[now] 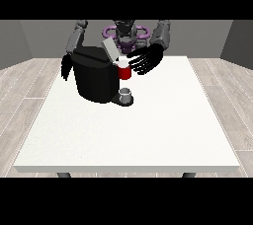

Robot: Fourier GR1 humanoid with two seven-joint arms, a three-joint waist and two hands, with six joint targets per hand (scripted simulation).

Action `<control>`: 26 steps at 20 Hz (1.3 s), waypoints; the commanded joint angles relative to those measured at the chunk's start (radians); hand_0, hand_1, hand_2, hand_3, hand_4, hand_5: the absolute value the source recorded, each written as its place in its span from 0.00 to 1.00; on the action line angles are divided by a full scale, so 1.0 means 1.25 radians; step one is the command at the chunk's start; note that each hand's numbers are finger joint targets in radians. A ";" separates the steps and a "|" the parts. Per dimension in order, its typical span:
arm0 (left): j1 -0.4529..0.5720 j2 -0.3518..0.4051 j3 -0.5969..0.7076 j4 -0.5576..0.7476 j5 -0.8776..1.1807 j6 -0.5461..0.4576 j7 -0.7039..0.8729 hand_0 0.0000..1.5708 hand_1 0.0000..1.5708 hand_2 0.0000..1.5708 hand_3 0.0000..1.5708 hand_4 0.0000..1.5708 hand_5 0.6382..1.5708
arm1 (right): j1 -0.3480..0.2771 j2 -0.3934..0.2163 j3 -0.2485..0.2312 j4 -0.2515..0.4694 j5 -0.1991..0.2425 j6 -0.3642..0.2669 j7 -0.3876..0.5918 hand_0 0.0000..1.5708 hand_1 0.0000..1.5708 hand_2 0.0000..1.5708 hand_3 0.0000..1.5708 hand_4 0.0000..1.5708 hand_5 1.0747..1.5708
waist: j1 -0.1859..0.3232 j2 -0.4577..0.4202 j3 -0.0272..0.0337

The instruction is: Insert the coffee pod into the coffee machine and close the lid

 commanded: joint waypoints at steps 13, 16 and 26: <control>0.530 -0.163 0.042 0.007 0.162 -0.109 -0.256 0.00 0.00 0.00 0.00 0.23 1.00 | 0.290 0.075 0.095 -0.088 0.043 0.018 0.006 0.00 0.00 0.00 0.00 0.06 1.00 | 0.116 -0.403 -0.0014; 0.606 -0.147 0.057 0.032 0.173 -0.127 -0.245 0.00 0.00 0.00 0.00 0.19 1.00 | 0.309 0.133 0.178 -0.176 0.108 -0.055 0.084 0.00 0.00 0.00 0.00 0.00 1.00 | 0.088 -0.480 -0.0021; 0.758 -0.112 0.068 0.010 0.197 -0.167 -0.261 0.00 0.00 0.00 0.00 0.20 1.00 | 0.301 0.128 0.297 -0.454 0.127 -0.098 0.216 0.00 0.00 0.00 0.00 0.11 1.00 | 0.081 -0.580 -0.0004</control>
